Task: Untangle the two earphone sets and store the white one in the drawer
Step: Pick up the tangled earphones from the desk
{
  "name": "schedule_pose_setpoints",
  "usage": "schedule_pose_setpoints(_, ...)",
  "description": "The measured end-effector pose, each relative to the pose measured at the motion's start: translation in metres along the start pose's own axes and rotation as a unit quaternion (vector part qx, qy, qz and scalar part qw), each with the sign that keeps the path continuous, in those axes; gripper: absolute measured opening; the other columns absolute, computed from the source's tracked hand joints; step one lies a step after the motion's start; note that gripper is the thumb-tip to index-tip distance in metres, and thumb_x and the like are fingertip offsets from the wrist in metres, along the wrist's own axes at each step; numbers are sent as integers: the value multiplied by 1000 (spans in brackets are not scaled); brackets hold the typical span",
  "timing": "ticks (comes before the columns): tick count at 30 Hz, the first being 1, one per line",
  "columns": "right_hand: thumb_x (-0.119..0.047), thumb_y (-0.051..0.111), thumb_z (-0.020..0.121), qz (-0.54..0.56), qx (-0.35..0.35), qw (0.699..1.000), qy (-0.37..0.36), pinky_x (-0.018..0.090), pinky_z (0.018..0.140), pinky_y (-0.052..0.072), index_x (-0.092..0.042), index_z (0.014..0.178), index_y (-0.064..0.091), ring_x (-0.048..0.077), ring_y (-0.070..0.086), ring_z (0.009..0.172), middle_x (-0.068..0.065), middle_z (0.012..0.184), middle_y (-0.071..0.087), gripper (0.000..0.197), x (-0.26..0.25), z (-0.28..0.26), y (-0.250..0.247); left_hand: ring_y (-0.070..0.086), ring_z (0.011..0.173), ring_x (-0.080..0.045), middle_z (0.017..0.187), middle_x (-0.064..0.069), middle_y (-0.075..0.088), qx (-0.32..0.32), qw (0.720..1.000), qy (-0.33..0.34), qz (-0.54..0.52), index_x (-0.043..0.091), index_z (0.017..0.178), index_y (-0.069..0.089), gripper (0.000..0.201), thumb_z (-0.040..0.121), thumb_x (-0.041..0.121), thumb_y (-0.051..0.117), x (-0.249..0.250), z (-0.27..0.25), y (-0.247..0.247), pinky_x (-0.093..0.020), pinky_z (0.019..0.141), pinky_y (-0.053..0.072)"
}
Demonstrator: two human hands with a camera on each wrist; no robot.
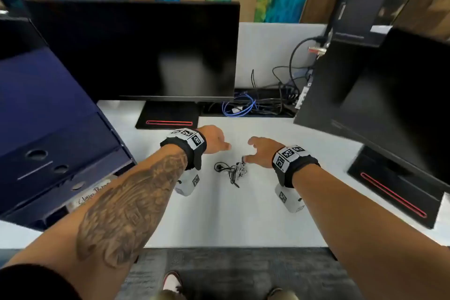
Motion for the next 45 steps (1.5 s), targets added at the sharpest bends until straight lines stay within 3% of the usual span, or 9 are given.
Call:
schedule_pose_setpoints(5, -30, 63, 96, -24, -3, 999, -36, 38, 116, 33, -23, 157, 29, 27, 38, 144, 7, 159, 35, 71, -4, -2, 37, 55, 120, -25, 134, -2, 57, -18, 1000, 8, 16, 20, 132, 56, 64, 83, 60, 66, -3, 6, 51, -39, 104, 44)
schedule_pose_setpoints(10, -13, 59, 93, -53, 34, 995, -77, 37, 101, 46, -10, 132, 57, 32, 55, 123, 12, 132, 60, 39, -13, -15, 67, 60, 107, -29, 116, -9, 65, 4, 998, 22, 52, 11, 114, 65, 74, 89, 75, 38, 16, -10, 88, -41, 94, 48)
schedule_pose_setpoints(14, -25, 60, 94, -58, 79, 993, -71, 36, 92, 49, -9, 117, 66, 30, 60, 110, 11, 117, 66, 29, -7, -34, 82, 61, 102, -28, 110, -6, 66, 35, 997, 34, 54, 15, 109, 65, 69, 84, 77, 46, 20, -32, 111, -40, 91, 50)
schedule_pose_setpoints(18, -42, 56, 98, -33, 81, 994, -68, 41, 91, 49, -7, 111, 67, 32, 62, 105, 13, 110, 67, 39, 3, -56, 100, 61, 97, -25, 106, -3, 66, 65, 994, 58, 61, 21, 105, 64, 37, 87, 53, 64, 27, -59, 126, -33, 79, 47)
schedule_pose_setpoints(25, -40, 72, 87, 4, 132, 987, -87, 40, 99, 48, -22, 134, 58, 28, 56, 118, 7, 133, 53, 52, 14, -63, 98, 62, 97, -27, 105, -6, 69, 119, 988, 94, 17, 17, 108, 72, 20, 95, 22, 58, 29, -73, 124, -32, 80, 48)
schedule_pose_setpoints(30, -27, 64, 94, 19, 144, 982, -118, 29, 79, 38, -14, 104, 63, 26, 58, 100, 3, 99, 59, 16, 8, -38, 84, 59, 91, -23, 105, -6, 68, 149, 983, 103, -32, 13, 111, 70, 21, 97, 18, 55, 20, -44, 101, -29, 80, 46)
schedule_pose_setpoints(35, -35, 65, 95, 46, 136, 984, -105, 29, 66, 42, -6, 99, 68, 23, 58, 85, 4, 86, 63, 29, 9, -1, 66, 60, 106, -25, 118, -6, 64, 159, 979, 89, -90, 17, 116, 67, 23, 95, 22, 59, 4, 0, 87, -33, 92, 48)
schedule_pose_setpoints(41, -44, 66, 93, 129, 117, 981, -85, 34, 78, 51, 2, 97, 64, 26, 68, 83, 10, 89, 76, 46, 15, 23, 60, 56, 101, -19, 123, -5, 61, 167, 975, 85, -122, 19, 118, 64, 24, 95, 24, 59, -5, 20, 76, -30, 92, 47)
schedule_pose_setpoints(45, -43, 69, 92, 204, 104, 969, -90, 40, 86, 55, -11, 88, 55, 32, 73, 91, 13, 89, 78, 36, 19, 25, 62, 52, 95, -15, 113, -2, 60, 179, 969, 98, -138, 17, 118, 65, 24, 95, 22, 60, -7, 19, 72, -26, 88, 42)
Point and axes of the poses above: each hand's wrist, its own z-axis towards the middle knuckle, its own y-axis out of the palm, x = y × z, the point moved 9 cm from there along z, towards the middle knuckle
